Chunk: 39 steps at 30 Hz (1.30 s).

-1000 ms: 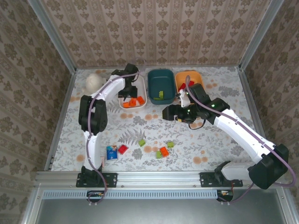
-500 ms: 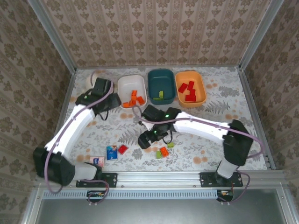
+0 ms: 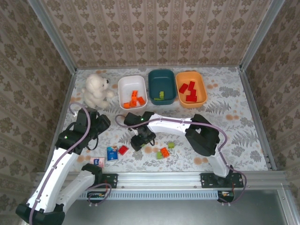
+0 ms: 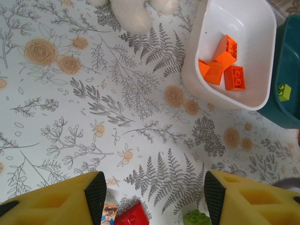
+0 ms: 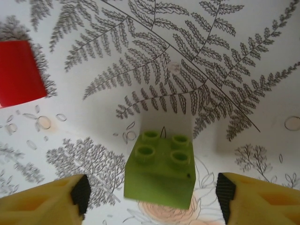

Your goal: Sort the legos into containers by color

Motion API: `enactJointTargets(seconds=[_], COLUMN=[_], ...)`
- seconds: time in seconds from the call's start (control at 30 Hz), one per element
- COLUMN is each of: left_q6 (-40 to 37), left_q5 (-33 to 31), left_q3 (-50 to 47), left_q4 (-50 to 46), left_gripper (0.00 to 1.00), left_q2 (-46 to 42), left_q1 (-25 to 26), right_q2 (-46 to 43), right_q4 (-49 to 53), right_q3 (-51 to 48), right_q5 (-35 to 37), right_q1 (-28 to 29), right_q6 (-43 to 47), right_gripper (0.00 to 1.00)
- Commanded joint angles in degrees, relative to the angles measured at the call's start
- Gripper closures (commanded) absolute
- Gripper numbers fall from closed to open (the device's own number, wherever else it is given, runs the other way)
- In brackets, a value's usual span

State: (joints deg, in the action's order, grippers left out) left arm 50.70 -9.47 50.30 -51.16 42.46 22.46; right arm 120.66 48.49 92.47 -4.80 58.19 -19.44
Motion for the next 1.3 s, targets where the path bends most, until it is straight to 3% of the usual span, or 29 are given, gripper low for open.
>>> enactJointTargets(seconds=[0.0,0.23,0.37,0.57,0.7,1.0,1.13,1.27], left_q6=[1.6,1.1,0.5,0.2,0.4,-2.6,-2.8,-2.7], left_q5=[-0.6,0.1,2.6,6.3,6.2,9.5,9.9,10.2], left_q3=[-0.6,-0.4,-1.9,-4.4,-3.8,1.9,3.7,4.1], left_q4=[-1.9,-1.6,0.7,8.1,12.1,18.7,19.3,19.5], left_gripper=[0.40,0.41,0.42,0.42,0.42,0.42,0.42,0.42], left_q2=[-0.6,-0.7,0.0,3.6,8.6,20.5,22.9,23.6], left_q1=[0.3,0.4,1.0,6.5,10.8,14.3,14.8,15.0], right_q2=[2.6,3.7,0.2,-8.3,-8.6,7.0,15.8,20.6], right_q4=[3.6,3.8,3.3,3.5,3.8,4.1,7.6,8.2], right_q3=[3.1,4.5,4.2,5.0,9.2,30.6,42.2,46.8], right_q5=[2.0,2.6,4.3,5.4,5.5,0.8,-1.9,-4.0], right_q1=[0.2,0.2,-0.3,-9.0,-16.5,-28.8,-31.8,-32.8], right_q6=[0.2,-0.2,-0.3,-2.3,-1.8,-2.6,-4.1,-5.2], right_gripper=[0.32,0.60,0.69,0.71,0.71,0.72,0.72,0.71])
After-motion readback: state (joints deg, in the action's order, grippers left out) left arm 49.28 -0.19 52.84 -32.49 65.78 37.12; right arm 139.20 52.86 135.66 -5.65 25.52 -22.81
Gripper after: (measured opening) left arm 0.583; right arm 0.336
